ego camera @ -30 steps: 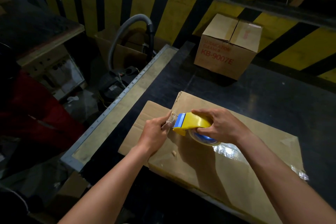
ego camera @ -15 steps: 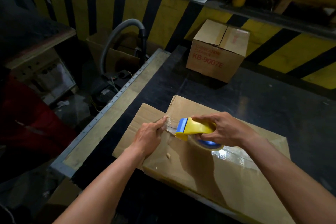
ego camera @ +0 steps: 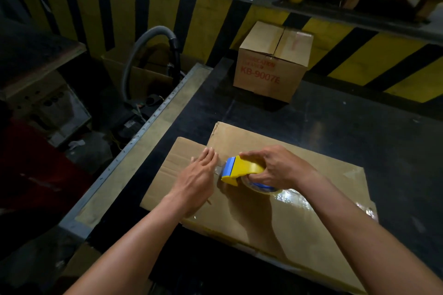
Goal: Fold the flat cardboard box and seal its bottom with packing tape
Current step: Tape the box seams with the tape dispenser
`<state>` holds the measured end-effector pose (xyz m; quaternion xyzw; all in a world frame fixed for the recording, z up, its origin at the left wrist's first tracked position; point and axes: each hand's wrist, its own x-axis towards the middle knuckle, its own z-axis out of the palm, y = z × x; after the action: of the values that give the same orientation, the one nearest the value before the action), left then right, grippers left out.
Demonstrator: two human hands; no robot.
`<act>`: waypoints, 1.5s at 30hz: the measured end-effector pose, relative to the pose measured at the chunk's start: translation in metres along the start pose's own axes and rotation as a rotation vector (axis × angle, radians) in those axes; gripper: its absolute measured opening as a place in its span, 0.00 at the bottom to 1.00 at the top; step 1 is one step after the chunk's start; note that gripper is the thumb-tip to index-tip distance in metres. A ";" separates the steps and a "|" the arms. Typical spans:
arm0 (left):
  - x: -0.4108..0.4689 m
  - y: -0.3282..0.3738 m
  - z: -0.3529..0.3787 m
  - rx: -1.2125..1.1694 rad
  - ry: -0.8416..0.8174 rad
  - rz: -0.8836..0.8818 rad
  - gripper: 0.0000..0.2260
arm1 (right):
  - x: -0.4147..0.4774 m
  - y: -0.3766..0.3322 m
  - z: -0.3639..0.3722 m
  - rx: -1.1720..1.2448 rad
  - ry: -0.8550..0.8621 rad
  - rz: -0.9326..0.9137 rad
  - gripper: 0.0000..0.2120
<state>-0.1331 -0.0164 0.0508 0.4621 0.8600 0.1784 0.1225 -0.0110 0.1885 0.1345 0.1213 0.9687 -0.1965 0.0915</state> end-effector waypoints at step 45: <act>-0.002 0.033 0.021 0.356 -0.146 0.077 0.29 | -0.045 0.041 -0.006 0.011 0.085 -0.042 0.32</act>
<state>-0.0996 0.0024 0.0457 0.5208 0.8485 -0.0059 0.0939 0.0425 0.2185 0.1351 0.1097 0.9730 -0.1982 0.0453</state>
